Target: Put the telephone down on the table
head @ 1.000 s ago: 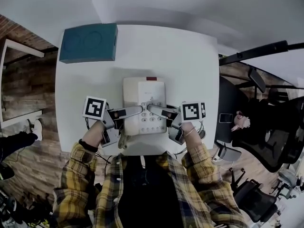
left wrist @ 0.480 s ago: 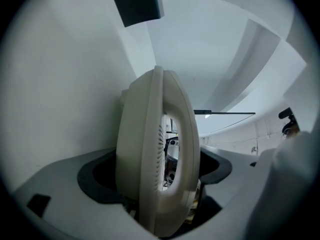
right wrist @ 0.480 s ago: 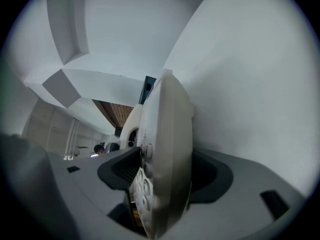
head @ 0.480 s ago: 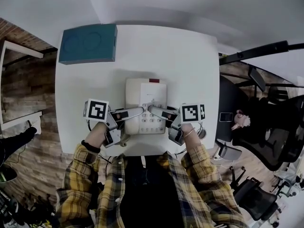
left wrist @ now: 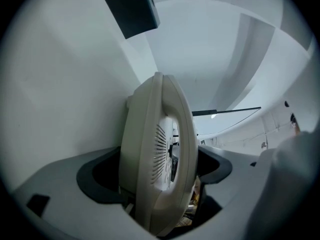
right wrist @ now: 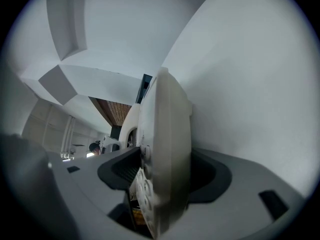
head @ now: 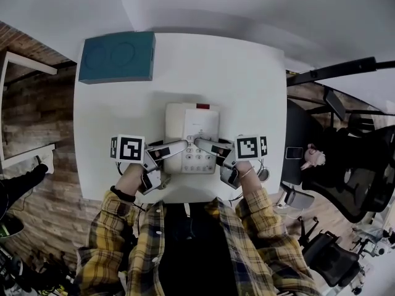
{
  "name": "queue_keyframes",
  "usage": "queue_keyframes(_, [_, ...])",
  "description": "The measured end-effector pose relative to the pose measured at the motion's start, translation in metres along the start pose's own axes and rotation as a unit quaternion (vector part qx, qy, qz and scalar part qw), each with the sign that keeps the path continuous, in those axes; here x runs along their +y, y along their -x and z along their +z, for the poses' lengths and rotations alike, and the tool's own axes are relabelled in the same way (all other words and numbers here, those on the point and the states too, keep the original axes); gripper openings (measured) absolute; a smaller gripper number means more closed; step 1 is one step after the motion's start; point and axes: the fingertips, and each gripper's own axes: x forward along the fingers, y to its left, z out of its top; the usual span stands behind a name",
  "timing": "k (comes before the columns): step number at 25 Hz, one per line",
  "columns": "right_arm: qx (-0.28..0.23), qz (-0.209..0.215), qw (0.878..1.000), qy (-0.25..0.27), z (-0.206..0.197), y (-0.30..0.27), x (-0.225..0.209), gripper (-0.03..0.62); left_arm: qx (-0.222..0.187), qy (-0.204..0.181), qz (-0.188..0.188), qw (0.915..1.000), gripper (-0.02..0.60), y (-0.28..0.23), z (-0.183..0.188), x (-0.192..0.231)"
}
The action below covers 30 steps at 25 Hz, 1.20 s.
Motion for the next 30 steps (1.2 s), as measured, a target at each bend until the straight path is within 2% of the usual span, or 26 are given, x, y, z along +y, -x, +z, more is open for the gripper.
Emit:
queue_keyframes(15, [0.043,-0.017,0.999,0.013,0.005,-0.004,0.001,0.279,-0.001,0.005,0.030,0.9995,0.413,0.005,0.002,0.004])
queue_keyframes(21, [0.062,-0.034,0.997,0.033,0.006,-0.003,0.000,0.279,0.009,-0.008,0.053,0.9985,0.413,0.007,-0.001,0.009])
queue_keyframes(30, [0.056,-0.059,0.995,0.061,0.006,-0.002,-0.002,0.279,0.020,-0.032,0.084,0.9957,0.411,0.008,-0.003,0.016])
